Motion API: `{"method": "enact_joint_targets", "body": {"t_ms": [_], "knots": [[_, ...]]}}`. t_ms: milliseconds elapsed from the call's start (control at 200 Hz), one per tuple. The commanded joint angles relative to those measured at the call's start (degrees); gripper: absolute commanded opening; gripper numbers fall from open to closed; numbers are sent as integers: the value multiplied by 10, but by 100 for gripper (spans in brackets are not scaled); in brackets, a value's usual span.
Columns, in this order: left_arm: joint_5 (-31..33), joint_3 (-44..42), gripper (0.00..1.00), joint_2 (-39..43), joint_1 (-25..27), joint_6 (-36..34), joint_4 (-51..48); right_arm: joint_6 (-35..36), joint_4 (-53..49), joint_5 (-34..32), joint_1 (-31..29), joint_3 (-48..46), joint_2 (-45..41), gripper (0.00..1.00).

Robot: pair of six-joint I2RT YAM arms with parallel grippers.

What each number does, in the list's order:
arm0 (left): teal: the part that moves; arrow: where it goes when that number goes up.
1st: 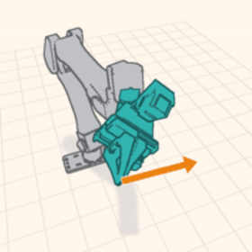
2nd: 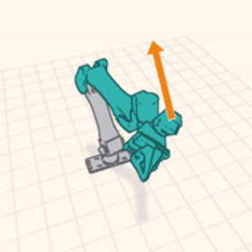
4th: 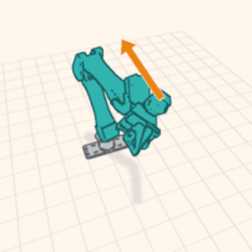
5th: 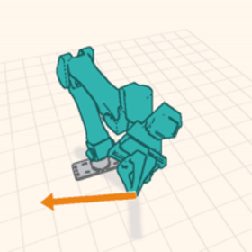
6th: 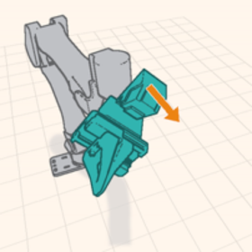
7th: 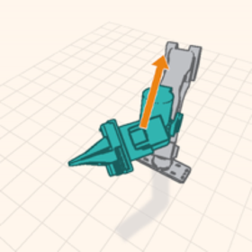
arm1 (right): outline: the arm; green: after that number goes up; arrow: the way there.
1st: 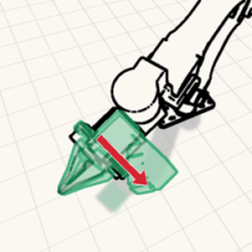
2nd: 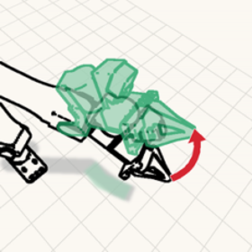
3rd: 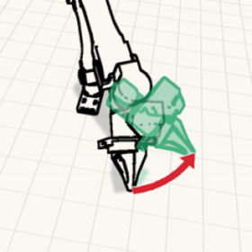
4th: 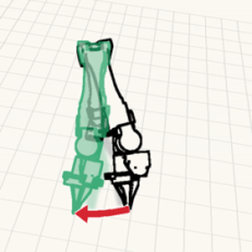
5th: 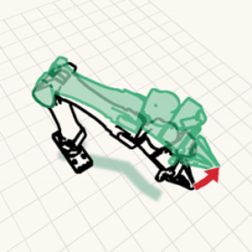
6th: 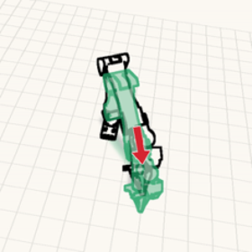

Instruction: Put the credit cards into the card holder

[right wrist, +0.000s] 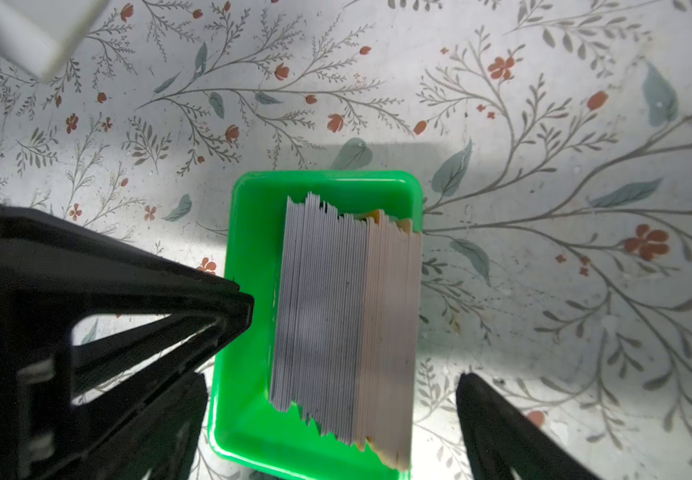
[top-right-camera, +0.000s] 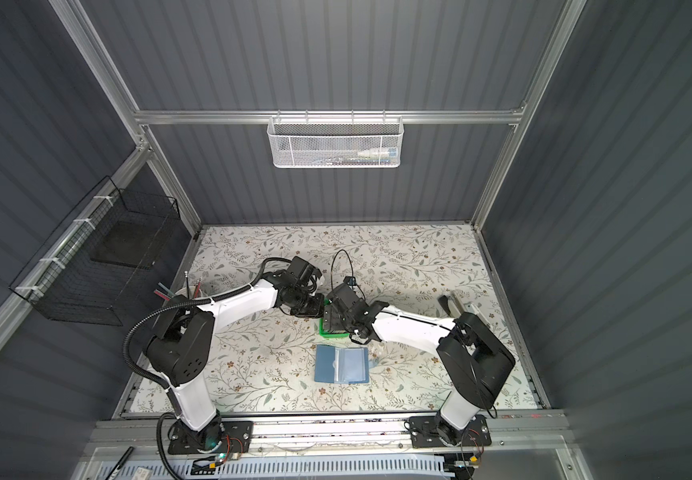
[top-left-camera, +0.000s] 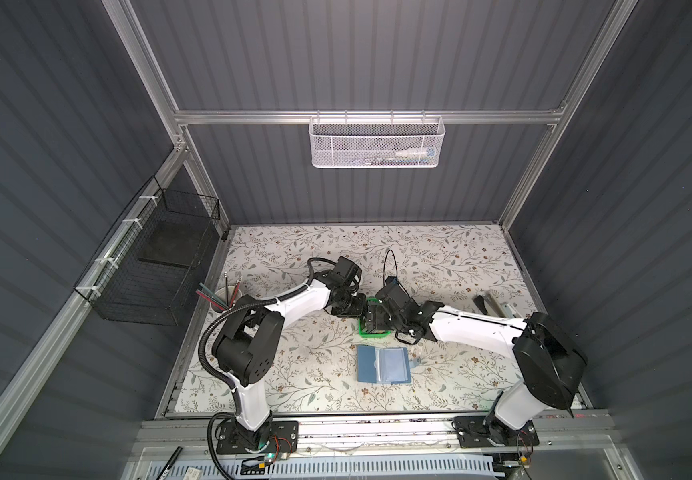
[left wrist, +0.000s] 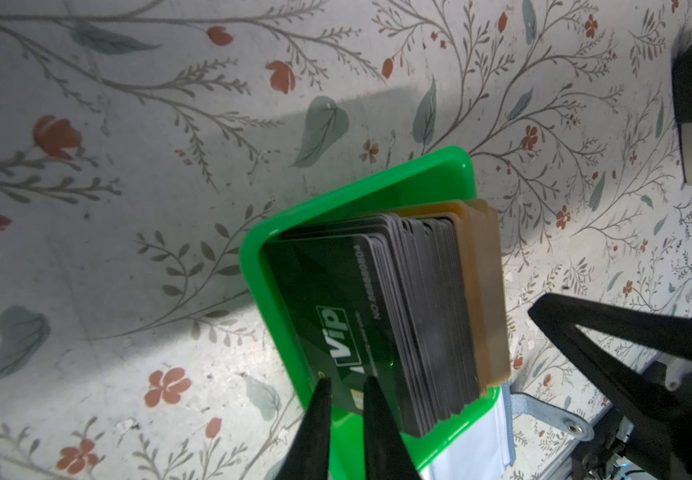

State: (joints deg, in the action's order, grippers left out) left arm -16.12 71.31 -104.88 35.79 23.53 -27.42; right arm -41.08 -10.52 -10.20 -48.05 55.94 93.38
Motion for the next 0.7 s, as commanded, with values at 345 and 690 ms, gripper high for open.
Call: {"method": "enact_joint_targets", "body": {"t_ms": [345,690], "knots": [[-2,12,17,3,0,-6,-14,-2,-5,3,5,7,35,99],[-3,9,17,-6,0,-2,-12,-1,2,3,11,6,50,99]]}}
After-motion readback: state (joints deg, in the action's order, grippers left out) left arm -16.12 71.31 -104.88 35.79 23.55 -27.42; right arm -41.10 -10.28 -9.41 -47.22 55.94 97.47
